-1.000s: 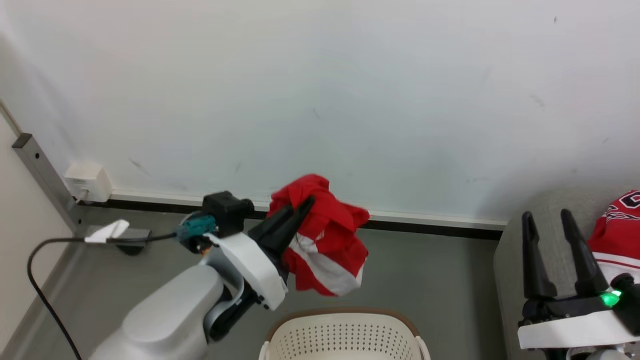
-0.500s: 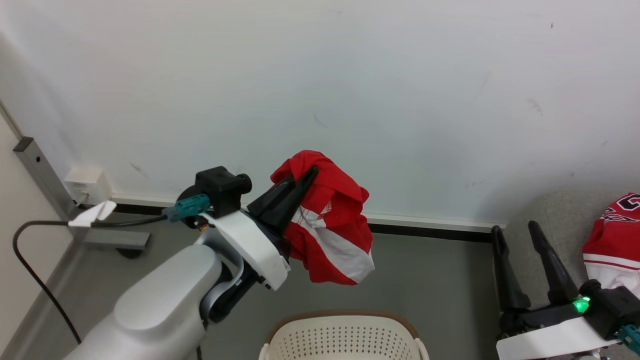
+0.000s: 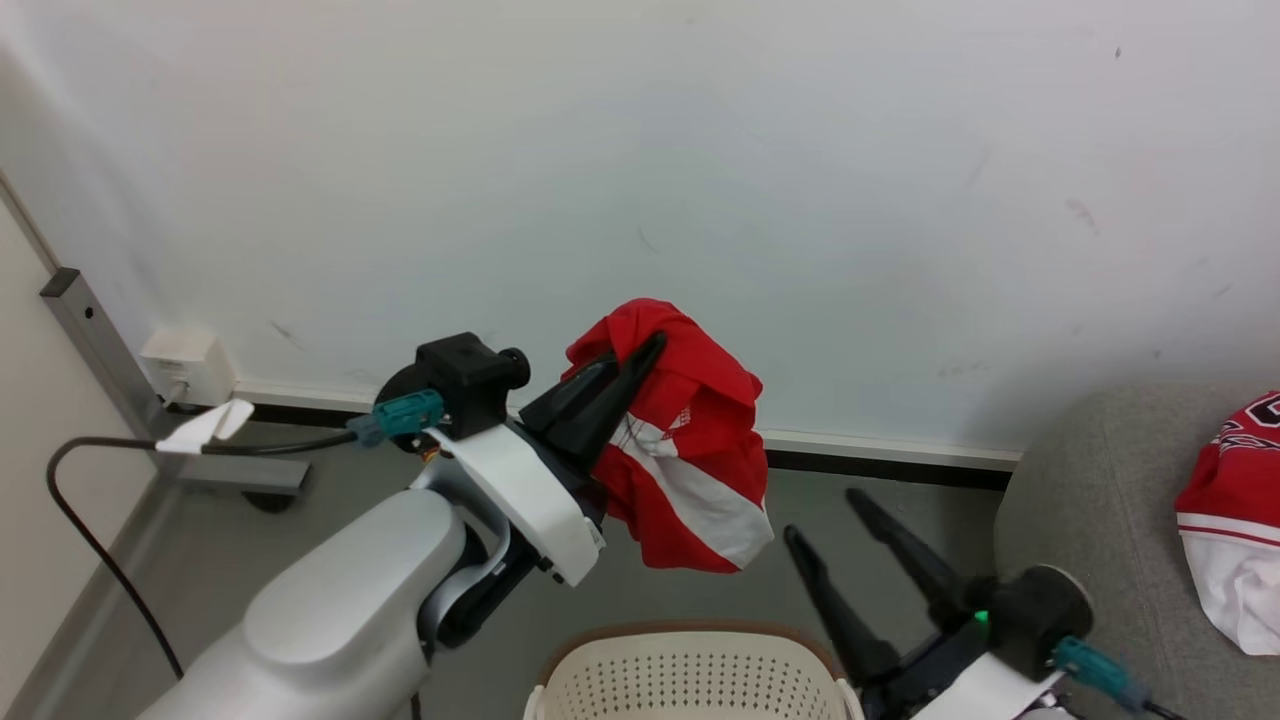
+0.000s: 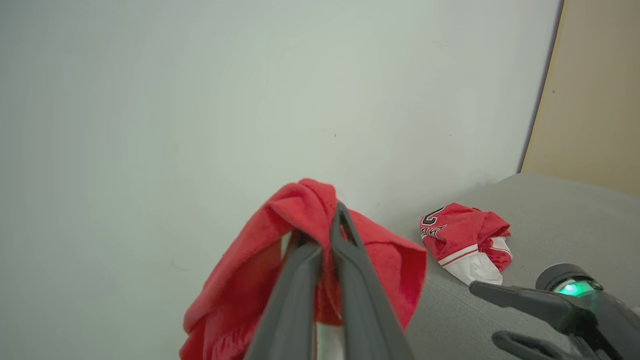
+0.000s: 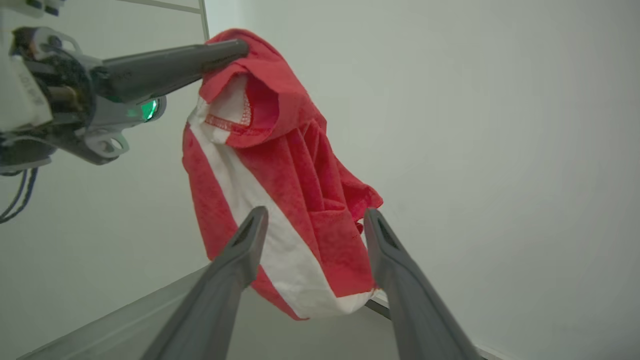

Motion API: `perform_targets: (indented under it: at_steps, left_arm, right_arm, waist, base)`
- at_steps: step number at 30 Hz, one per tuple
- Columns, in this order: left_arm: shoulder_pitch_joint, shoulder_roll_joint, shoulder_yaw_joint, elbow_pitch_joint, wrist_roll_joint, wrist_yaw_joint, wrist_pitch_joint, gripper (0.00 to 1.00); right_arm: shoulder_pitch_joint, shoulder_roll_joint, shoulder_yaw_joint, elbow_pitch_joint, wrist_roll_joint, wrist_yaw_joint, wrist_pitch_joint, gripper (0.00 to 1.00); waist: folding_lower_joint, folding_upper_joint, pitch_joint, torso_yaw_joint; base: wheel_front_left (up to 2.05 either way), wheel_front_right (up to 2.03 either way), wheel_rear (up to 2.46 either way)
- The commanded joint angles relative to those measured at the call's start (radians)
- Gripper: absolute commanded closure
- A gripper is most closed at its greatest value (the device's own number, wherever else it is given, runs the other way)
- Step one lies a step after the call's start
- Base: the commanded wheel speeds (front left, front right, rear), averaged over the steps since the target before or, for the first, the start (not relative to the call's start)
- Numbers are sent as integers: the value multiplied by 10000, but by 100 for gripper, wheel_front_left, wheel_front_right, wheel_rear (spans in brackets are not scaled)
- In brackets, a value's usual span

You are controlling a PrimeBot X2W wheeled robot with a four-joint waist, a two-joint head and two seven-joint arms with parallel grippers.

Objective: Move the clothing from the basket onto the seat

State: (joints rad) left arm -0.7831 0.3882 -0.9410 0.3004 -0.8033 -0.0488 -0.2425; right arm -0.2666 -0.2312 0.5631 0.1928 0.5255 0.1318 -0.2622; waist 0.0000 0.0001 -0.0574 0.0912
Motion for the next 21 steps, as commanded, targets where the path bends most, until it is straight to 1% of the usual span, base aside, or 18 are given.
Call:
perform_targets:
  at_steps: [1, 3, 5, 8, 15, 21]
  left_arm:
    - [-126, -9, -11, -85, 172, 32, 11, 100]
    - [-120, 8, -62, -145, 223, 68, 34, 100]
    - [-111, -43, -136, -252, 243, 95, 74, 100]
    - [-99, -126, -250, -408, 236, 71, 124, 100]
    - [53, -382, -610, -749, 283, -27, 279, 100]
    - [159, -587, -964, -1101, 241, -165, 481, 100]
  right_arm:
    - [-277, -99, 456, 153, 117, -23, -19, 0]
    - [-668, -121, 1245, 466, 237, -23, -19, 0]
    - [-1140, -229, 2021, 973, -6, -23, -19, 0]
    - [-1700, 53, 2459, 1593, -16, -23, -19, 0]
    - [-2314, 645, 2437, 2747, -144, -23, -19, 0]
    - [-2413, 885, 1836, 3409, -297, -23, -19, 0]
  waist:
    - [0, -1, -11, 36]
    - [0, -1, -6, 73]
    - [0, -1, 0, 149]
    - [0, -1, 16, 297]
    - [0, -1, 25, 781]
    - [0, -1, 16, 1228]
  base:
    - [0, 0, 0]
    - [0, 0, 0]
    - [0, 0, 0]
    - [0, 0, 0]
    - [0, 0, 0]
    - [0, 0, 0]
